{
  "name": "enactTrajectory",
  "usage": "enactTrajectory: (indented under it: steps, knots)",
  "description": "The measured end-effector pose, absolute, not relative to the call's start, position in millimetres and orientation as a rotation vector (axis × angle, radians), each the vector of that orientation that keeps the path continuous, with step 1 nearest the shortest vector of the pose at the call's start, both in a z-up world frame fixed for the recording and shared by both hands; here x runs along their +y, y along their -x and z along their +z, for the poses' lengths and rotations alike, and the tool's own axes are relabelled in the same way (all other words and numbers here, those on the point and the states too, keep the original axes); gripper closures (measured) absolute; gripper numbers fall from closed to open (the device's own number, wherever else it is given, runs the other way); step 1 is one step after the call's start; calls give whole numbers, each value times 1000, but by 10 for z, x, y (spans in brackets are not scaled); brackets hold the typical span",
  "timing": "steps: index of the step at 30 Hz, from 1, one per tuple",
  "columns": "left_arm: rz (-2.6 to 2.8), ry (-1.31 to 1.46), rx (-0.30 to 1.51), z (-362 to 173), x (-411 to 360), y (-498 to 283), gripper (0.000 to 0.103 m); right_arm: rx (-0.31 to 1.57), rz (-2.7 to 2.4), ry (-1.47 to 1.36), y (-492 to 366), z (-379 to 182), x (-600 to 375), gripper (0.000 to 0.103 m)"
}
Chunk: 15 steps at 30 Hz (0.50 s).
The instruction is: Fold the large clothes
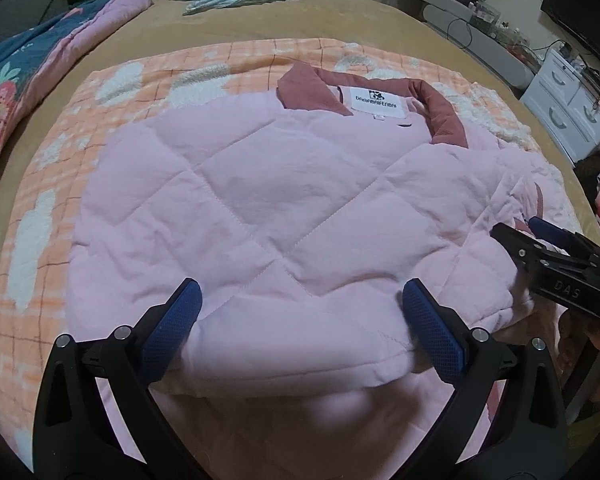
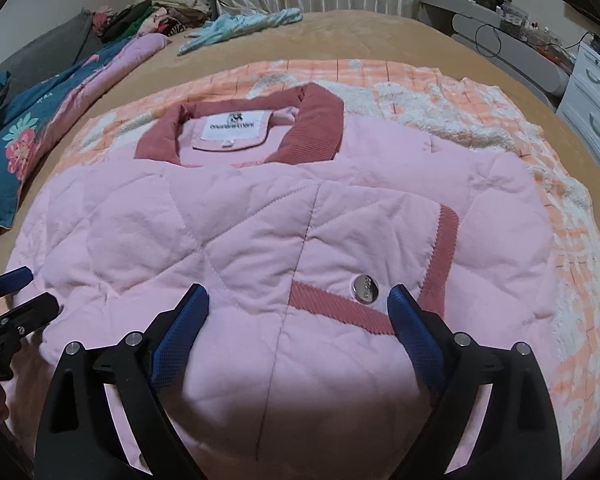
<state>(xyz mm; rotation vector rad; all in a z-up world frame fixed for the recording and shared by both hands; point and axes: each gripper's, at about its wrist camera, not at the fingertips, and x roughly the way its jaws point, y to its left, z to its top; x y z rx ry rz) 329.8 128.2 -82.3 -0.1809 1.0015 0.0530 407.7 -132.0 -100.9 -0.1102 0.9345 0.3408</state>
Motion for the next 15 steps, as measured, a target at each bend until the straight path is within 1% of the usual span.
enactTrajectory:
  steps: [5,7,9,15]
  knots:
    - [47,205,977,-680,1288,-3201,8,891,348,69,-3875,-737,-1451,12]
    - [45,219,965,-595,1289,-3151,8,867,354,46,-3798,-612,-1534,8]
    - [41,230,950,-511,1288,-3099,8,853,360,33,-3737,-513,-1586,6]
    - [34,243,904,-236,1267,-2916,8,796,364,7,-3503,-192,-1763,5]
